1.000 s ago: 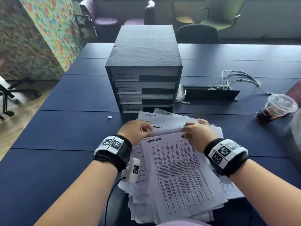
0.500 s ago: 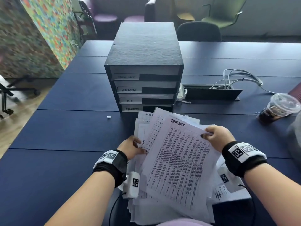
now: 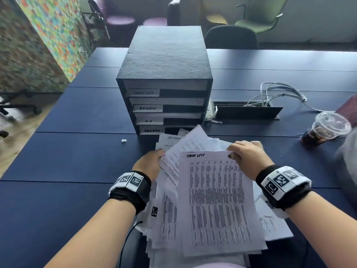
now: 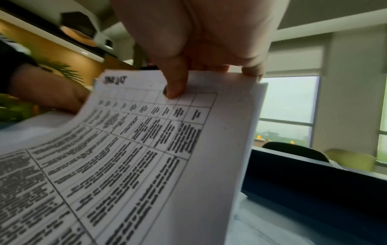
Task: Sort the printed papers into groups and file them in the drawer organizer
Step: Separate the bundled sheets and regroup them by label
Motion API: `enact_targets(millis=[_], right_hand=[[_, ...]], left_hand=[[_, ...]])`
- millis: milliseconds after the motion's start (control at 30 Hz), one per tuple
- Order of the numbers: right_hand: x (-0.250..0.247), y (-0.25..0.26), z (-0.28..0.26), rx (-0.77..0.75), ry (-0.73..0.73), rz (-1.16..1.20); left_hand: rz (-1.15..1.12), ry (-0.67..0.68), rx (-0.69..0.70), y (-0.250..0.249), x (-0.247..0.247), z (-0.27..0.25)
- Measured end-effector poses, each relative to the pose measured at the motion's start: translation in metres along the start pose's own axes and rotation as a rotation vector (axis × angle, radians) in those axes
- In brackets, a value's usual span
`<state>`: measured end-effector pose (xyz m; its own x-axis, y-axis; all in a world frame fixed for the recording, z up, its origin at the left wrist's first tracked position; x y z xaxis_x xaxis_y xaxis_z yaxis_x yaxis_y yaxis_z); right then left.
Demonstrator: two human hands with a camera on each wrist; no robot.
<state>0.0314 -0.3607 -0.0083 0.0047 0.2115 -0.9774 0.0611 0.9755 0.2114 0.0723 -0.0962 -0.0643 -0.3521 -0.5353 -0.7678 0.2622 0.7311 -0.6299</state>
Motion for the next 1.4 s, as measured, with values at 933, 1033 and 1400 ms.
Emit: enact_targets(millis=[933, 1033, 1400], right_hand=[[0.026, -0.027, -0.007, 0.281, 0.051, 0.213], [0.023, -0.034, -0.007, 0.352, 0.042, 0.307], [0.052, -0.021, -0.020, 0.309, 0.231, 0.206]], left_hand=[[-0.423, -0.208, -0.143, 0.012, 0.033, -0.007], [-0.567, -0.207, -0.136, 0.008, 0.036, -0.009], [-0.506, -0.162, -0.198, 0.023, 0.038, -0.010]])
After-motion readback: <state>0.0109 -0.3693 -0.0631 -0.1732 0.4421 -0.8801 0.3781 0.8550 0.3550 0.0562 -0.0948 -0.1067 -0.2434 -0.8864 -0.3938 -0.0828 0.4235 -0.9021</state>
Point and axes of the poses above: each hand's wrist, its own z-axis towards the middle knuckle, its own x-axis out of the palm, y = z × x, the point moved 8 cm from there along z, towards the middle knuckle, and after that the axes turned 11 degrees about x, right-handed, at the moved point
